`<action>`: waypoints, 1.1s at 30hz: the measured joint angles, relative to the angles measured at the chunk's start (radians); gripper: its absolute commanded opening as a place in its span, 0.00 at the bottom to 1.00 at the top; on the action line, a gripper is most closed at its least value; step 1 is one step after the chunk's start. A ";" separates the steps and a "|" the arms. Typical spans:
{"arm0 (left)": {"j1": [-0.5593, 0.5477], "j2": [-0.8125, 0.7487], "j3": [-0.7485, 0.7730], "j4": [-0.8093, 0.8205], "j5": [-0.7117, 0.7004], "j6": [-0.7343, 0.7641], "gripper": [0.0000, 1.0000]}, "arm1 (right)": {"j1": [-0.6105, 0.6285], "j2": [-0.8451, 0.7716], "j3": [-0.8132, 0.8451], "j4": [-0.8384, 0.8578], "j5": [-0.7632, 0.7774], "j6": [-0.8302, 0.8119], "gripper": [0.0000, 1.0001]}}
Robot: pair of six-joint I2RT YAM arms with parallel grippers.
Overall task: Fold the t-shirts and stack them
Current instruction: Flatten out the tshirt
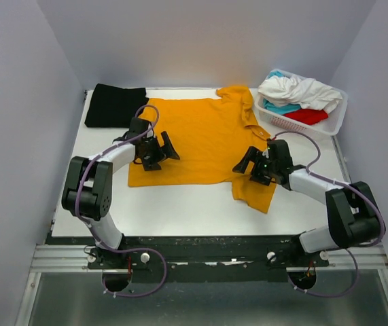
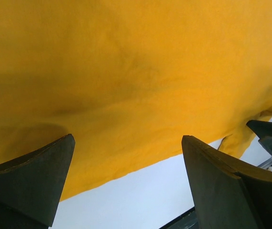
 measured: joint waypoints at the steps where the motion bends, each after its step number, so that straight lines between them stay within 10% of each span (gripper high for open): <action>1: 0.000 -0.001 -0.011 0.002 0.005 -0.005 0.99 | 0.000 -0.010 -0.019 0.016 0.005 0.007 1.00; 21: -0.140 -0.615 -0.645 0.135 -0.006 -0.259 0.99 | 0.000 -0.607 -0.301 -0.414 0.008 0.169 1.00; 33: -0.199 -0.930 -0.509 -0.258 -0.287 -0.274 0.98 | 0.000 -0.704 -0.089 -0.683 0.087 0.124 1.00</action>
